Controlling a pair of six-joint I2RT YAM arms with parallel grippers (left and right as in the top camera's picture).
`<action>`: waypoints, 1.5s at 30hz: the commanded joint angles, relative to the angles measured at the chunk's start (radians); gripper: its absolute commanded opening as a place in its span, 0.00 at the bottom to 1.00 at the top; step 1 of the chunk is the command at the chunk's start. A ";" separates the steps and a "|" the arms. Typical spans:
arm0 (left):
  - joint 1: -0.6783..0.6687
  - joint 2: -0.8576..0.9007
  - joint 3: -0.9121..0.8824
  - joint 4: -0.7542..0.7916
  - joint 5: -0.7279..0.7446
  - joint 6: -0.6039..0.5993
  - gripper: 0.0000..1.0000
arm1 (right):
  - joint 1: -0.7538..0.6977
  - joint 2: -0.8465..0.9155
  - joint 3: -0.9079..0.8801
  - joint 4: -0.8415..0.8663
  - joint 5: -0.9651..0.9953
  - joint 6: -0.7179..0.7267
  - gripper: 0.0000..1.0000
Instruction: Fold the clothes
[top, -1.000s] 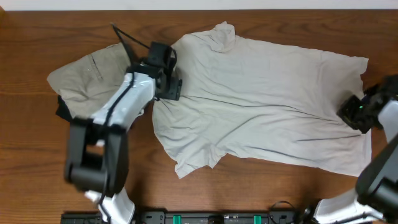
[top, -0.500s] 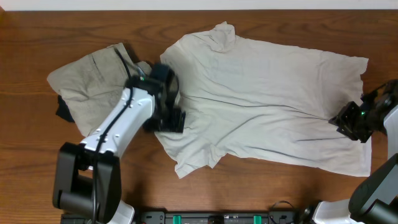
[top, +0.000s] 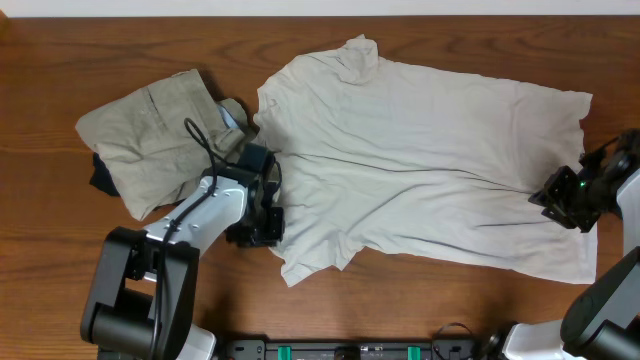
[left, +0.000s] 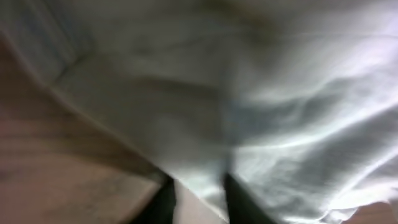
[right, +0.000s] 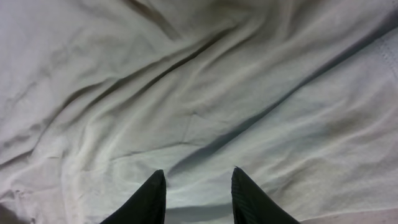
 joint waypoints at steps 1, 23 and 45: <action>0.003 0.047 -0.052 -0.033 -0.072 -0.091 0.06 | 0.014 -0.001 -0.007 -0.001 0.006 -0.018 0.33; 0.052 0.028 -0.048 -0.042 -0.008 -0.159 0.56 | -0.201 -0.001 -0.031 -0.096 0.285 0.125 0.61; 0.052 0.028 -0.048 0.024 0.048 -0.128 0.53 | -0.382 -0.002 -0.291 0.192 0.167 0.173 0.17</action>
